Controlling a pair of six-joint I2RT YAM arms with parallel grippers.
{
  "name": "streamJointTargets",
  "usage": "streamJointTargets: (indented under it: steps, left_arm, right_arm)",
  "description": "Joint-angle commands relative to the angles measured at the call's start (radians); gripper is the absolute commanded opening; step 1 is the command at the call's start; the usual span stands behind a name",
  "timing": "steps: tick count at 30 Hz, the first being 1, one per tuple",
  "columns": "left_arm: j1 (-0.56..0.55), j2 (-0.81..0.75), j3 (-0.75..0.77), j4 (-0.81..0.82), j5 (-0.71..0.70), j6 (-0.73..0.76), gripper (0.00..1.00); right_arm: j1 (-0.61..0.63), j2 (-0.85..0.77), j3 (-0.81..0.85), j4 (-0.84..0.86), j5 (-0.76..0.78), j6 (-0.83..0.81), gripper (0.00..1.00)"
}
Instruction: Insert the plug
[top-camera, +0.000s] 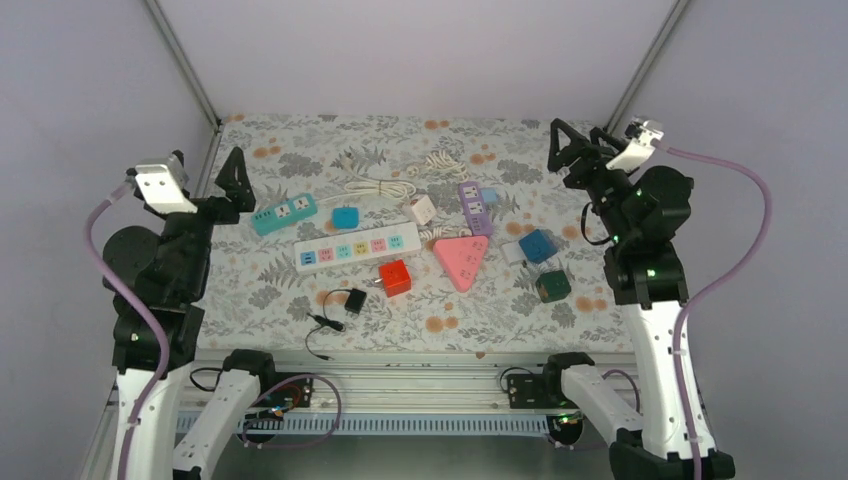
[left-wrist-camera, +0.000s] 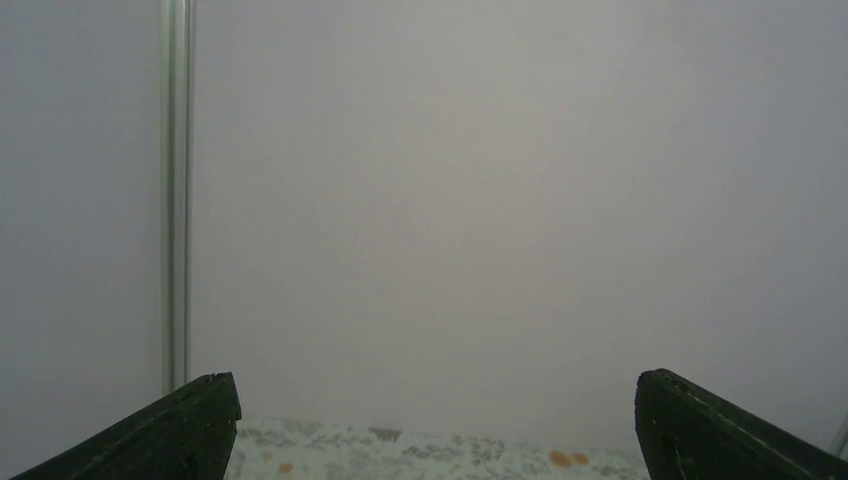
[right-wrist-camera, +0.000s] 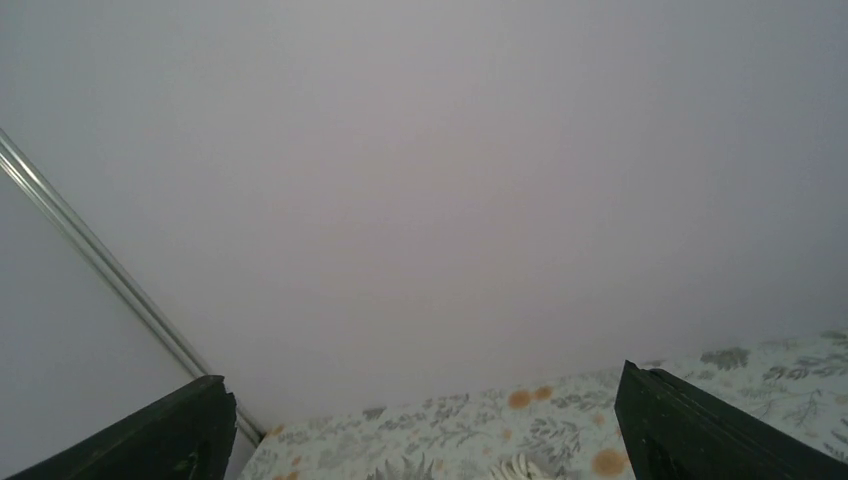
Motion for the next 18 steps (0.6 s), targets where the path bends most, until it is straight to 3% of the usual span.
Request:
streamJointTargets:
  steps: [1, 6, 12, 18]
  left_arm:
    - [0.016, 0.023, -0.038, 0.023, -0.032, -0.058, 0.99]
    - [0.025, 0.06, -0.062, 0.023, 0.011, -0.089, 1.0]
    - [0.03, 0.076, -0.109, 0.06, 0.137, -0.085, 1.0]
    - [0.031, 0.07, -0.158, 0.089, 0.206, -0.104, 1.0]
  right_arm:
    - [-0.044, 0.041, -0.018, 0.051, -0.188, 0.012, 0.98]
    - [-0.069, 0.096, -0.042, 0.013, -0.177, 0.022, 1.0]
    - [-0.081, 0.191, -0.09, -0.113, 0.101, 0.11, 1.0]
    - [-0.097, 0.314, -0.18, -0.161, 0.264, 0.13, 1.0]
